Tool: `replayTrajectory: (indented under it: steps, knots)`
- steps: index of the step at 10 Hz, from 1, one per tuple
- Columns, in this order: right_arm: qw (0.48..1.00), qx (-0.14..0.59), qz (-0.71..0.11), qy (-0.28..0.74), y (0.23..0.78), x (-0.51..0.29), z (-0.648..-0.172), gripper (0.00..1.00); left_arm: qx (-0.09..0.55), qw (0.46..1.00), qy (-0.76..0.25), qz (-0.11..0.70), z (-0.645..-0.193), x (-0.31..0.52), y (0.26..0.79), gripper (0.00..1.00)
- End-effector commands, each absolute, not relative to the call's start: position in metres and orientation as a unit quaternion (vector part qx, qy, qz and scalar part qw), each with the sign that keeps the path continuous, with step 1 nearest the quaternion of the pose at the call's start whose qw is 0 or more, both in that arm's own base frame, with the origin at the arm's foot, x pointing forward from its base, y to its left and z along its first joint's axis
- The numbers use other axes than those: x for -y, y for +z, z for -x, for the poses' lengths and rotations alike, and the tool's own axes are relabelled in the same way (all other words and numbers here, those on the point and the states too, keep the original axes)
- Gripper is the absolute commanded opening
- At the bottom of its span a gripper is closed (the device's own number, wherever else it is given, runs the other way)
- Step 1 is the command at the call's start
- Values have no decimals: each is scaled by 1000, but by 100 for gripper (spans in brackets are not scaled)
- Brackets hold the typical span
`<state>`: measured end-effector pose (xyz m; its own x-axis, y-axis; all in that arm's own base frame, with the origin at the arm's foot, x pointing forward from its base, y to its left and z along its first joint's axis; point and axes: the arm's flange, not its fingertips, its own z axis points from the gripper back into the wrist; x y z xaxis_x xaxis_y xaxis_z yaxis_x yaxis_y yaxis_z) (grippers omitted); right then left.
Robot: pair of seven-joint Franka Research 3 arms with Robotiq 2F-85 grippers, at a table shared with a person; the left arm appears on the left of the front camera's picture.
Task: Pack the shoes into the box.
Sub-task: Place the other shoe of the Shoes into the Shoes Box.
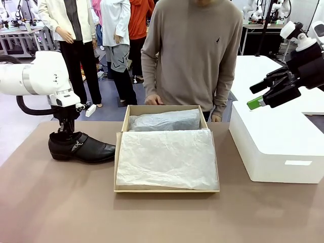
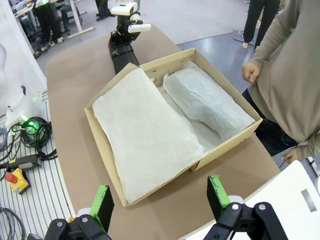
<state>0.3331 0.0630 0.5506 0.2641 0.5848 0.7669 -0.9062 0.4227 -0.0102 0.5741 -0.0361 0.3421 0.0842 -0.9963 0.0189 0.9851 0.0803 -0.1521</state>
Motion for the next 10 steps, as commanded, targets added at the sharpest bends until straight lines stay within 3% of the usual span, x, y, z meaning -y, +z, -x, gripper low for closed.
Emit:
replayTrajectory:
  steps: [1,4,10]
  knots:
    - [749,370,-234,496,551,-62,-337,100,-45,735,-675,40,-571,27,351,0]
    - [749,370,-234,496,551,-62,-337,100,-34,752,-656,42,-570,11,380,0]
    - [749,370,-234,496,551,-62,-337,100,-22,895,-435,97,-557,-6,481,0]
